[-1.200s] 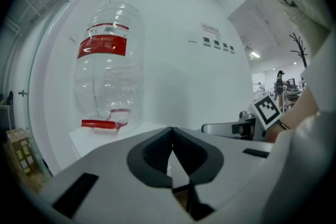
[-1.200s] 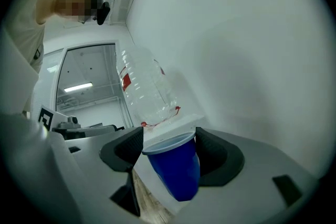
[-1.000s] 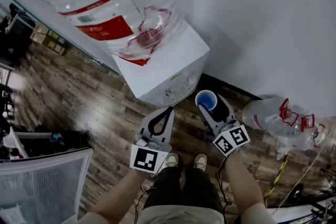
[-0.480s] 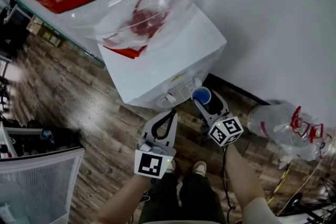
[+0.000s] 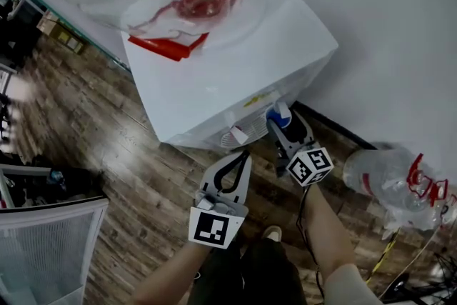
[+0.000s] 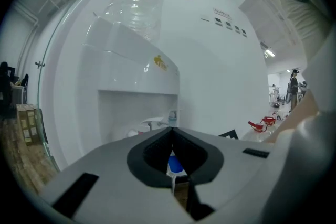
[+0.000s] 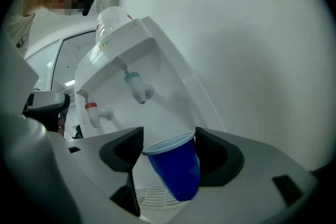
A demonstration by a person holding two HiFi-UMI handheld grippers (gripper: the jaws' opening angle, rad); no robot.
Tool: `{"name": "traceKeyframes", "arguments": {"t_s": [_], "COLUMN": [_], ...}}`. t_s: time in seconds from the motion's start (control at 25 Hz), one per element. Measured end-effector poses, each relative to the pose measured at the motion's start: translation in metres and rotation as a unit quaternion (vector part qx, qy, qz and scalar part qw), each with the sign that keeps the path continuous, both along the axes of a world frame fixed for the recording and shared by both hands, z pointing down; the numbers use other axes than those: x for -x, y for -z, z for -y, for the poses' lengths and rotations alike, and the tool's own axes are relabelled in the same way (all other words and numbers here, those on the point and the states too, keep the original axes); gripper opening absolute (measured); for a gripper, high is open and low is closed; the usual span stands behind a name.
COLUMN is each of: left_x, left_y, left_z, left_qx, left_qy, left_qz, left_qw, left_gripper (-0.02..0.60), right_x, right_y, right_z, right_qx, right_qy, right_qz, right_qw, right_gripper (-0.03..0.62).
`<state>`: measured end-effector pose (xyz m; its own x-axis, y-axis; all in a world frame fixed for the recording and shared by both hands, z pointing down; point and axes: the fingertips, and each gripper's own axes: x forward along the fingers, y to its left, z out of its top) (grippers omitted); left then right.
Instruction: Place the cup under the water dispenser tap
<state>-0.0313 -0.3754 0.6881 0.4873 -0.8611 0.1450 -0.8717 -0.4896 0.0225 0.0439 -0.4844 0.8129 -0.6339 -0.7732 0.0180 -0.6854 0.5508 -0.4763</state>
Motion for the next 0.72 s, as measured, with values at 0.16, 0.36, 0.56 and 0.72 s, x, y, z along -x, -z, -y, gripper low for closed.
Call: {"name": "traceKeyframes", "arguments": {"t_s": [0.16, 0.36, 0.56, 0.72], "left_x": [0.005, 0.015, 0.019, 0.019], "left_y": [-0.006, -0.018, -0.022, -0.013], "left_z": [-0.004, -0.006, -0.008, -0.012], "left_qx": [0.007, 0.016, 0.024, 0.028], "left_qy": [0.005, 0.006, 0.000, -0.004], "left_qz": [-0.007, -0.003, 0.001, 0.006], "left_qw": [0.9999, 0.9999, 0.9997, 0.9996], "left_gripper": [0.005, 0.005, 0.005, 0.005], "right_x": [0.009, 0.013, 0.019, 0.011], "right_y": [-0.009, -0.032, -0.031, -0.018], "right_z": [0.004, -0.002, -0.007, -0.014], "right_qx": [-0.012, 0.001, 0.002, 0.014], "right_qy": [-0.001, -0.002, 0.003, -0.011], "right_qz": [0.004, -0.019, -0.039, -0.039], "right_qw": [1.000, 1.000, 0.999, 0.999], "right_gripper": [0.313, 0.265, 0.321, 0.362]}}
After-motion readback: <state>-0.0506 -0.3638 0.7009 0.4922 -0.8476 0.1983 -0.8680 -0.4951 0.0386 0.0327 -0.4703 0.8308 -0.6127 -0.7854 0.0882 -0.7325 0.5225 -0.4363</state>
